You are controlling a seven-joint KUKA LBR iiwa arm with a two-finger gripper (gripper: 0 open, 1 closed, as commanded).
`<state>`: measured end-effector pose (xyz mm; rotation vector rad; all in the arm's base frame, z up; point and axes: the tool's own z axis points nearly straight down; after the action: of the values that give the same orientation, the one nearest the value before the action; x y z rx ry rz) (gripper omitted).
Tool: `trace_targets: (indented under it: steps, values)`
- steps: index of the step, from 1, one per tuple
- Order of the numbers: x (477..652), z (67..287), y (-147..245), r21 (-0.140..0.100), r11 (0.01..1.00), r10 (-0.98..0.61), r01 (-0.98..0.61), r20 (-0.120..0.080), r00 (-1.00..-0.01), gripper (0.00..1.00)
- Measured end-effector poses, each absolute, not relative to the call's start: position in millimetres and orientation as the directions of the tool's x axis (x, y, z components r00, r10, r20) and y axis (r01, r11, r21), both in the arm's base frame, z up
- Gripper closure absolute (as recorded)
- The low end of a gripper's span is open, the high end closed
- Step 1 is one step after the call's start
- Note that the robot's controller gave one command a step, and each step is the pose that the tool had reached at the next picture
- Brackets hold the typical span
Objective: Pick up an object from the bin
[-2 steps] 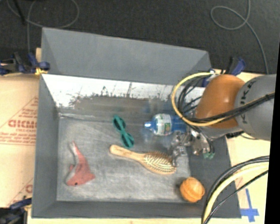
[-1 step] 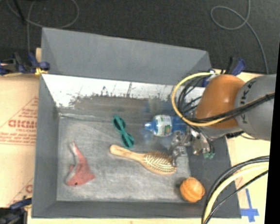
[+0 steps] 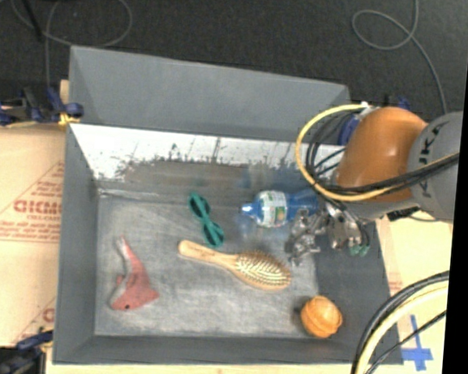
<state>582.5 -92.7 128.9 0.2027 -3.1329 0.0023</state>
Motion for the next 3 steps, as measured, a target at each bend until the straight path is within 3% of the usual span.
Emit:
trace_targets:
  steps: [1, 2, 3]
  values:
    - [578.3, 188.5, -100.8, -0.001, 0.992, -0.129, -0.129, -0.001, -0.992, 1.00]
    - [588.1, 114.8, -104.3, -0.001, 0.990, -0.143, -0.143, 0.002, -0.990, 0.00]
    - [589.8, 118.0, -104.7, -0.003, 0.990, -0.144, -0.144, -0.004, -0.990, 0.00]
